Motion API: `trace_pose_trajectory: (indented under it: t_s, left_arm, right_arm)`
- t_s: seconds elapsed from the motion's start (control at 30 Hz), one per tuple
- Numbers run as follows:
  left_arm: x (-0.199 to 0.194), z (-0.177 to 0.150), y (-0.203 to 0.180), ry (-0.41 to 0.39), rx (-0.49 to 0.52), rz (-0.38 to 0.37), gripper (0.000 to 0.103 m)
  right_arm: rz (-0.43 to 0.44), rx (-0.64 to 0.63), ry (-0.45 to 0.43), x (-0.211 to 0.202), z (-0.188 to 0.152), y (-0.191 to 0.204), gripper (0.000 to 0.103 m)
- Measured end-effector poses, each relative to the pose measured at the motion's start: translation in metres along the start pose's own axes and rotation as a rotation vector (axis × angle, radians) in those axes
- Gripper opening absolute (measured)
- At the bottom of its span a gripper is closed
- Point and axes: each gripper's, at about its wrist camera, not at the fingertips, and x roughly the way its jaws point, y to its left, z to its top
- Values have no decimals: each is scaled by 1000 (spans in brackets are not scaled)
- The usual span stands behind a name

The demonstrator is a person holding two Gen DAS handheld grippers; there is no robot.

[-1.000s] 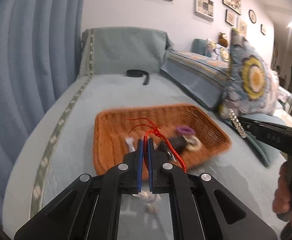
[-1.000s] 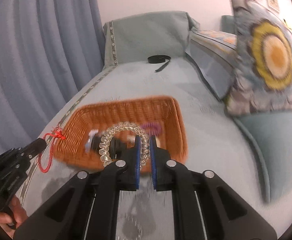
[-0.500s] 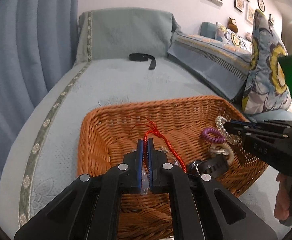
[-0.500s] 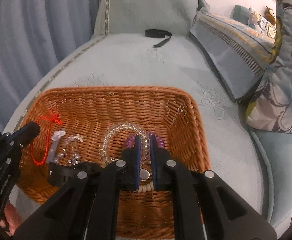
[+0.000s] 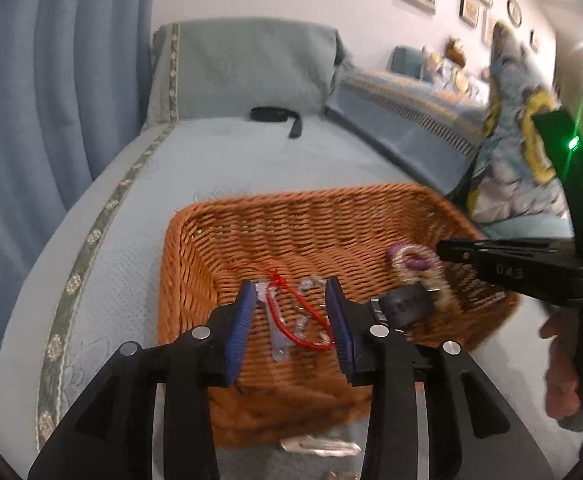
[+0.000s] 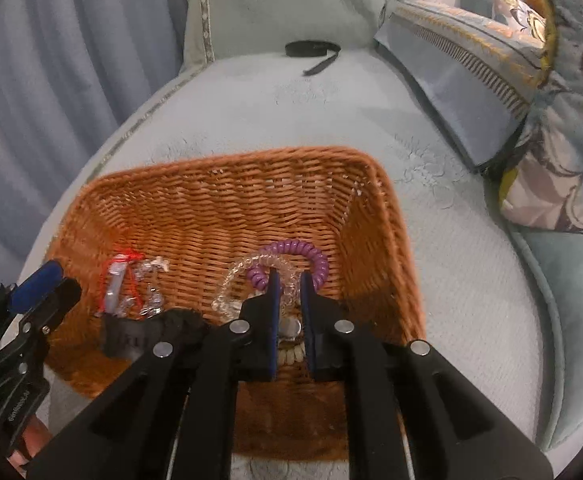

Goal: Organize jewelry
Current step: 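Open both tools over the wicker basket to drop the two bracelets, then move both open tools back toward the gold charm and clear bead bracelet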

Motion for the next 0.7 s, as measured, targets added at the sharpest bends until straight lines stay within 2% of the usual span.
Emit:
trace_pose_trajectory:
  t_s: [0.13,0.23,0.27,0.3,0.33,0.37,0.43,0.5,0.6,0.7]
  left_arm:
    - [-49,0,4,-86,-46,-43,46]
    - [-89,-4,4,-139,-59,-61,49]
    - [-104,-7,3,-155,-59,-62,51]
    - [-114,-9,3,-166,-60,-61,57]
    - [-126,-14,3,-181,-64,-60,62]
    - [-138,-21,2,-191,-67,-57,63]
    - [-157,-36,7,-208,-99,-53,63]
    - [-167,-52,14,-198,-145,-72,63]
    - [-178,-84,20,-186,-189,-69,63]
    - [-173,-112,25,-150,-212,-69,61]
  right_arm:
    - [48,10,-38,-35,-11,-2,9]
    - [72,6,-74,-65,-28,-2,10]
    - [74,3,-82,-72,-32,-1,14]
    - [78,1,-95,-82,-42,0,23]
    - [80,1,-104,-90,-51,0,28]
    - [81,-1,-115,-99,-62,0,33]
    - [80,15,-144,-110,-82,-2,33]
    - [101,62,-146,-117,-106,-10,38]
    - [125,152,-131,-116,-139,-24,39]
    - [81,188,-126,-112,-167,-31,39]
